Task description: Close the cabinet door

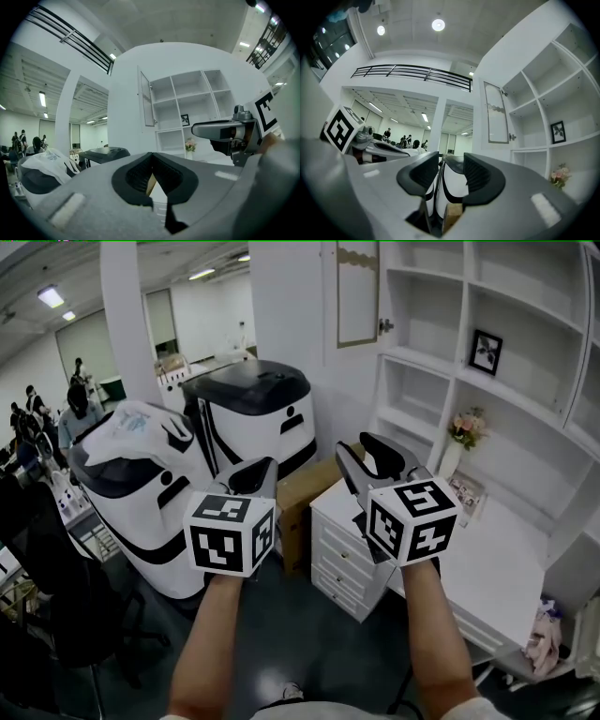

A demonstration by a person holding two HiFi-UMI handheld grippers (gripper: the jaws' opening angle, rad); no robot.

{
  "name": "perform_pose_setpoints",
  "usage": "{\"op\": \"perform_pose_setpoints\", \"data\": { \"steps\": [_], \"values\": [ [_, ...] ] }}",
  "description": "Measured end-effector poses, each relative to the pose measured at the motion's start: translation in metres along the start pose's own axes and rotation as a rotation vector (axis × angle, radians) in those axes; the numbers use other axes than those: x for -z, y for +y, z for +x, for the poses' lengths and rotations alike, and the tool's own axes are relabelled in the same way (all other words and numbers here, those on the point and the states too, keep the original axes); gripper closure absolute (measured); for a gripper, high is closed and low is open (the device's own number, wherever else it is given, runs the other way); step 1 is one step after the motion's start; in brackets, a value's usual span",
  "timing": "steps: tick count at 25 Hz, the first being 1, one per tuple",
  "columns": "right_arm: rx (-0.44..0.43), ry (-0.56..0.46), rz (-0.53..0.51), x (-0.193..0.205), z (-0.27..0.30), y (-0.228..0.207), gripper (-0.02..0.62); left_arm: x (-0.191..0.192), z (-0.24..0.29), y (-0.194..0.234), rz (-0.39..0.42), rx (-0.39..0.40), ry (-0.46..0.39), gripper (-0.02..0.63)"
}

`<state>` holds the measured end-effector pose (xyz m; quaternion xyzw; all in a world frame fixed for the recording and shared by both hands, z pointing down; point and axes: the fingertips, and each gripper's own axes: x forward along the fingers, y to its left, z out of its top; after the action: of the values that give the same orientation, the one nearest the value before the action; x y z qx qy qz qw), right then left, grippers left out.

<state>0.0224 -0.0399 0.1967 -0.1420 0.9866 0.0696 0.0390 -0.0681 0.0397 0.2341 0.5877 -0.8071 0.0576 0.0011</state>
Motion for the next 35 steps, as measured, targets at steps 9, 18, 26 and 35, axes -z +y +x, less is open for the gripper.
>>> {"op": "perform_pose_setpoints", "data": {
  "steps": [9, 18, 26, 35],
  "values": [
    [0.049, 0.003, 0.002, -0.008, 0.061, 0.001, 0.387, -0.003, 0.037, 0.054, -0.009, 0.062, -0.018, 0.609],
    [0.102, 0.0, 0.003, -0.009, 0.089, -0.001, 0.331, 0.002, 0.059, 0.076, -0.019, 0.116, -0.024, 0.609],
    [0.119, -0.013, 0.0, -0.012, 0.105, -0.001, 0.311, 0.006, 0.068, 0.091, -0.027, 0.122, -0.03, 0.609],
    [0.123, -0.036, -0.003, -0.012, 0.136, -0.018, 0.305, 0.007, 0.096, 0.104, -0.022, 0.126, -0.044, 0.608]
  ]
}}
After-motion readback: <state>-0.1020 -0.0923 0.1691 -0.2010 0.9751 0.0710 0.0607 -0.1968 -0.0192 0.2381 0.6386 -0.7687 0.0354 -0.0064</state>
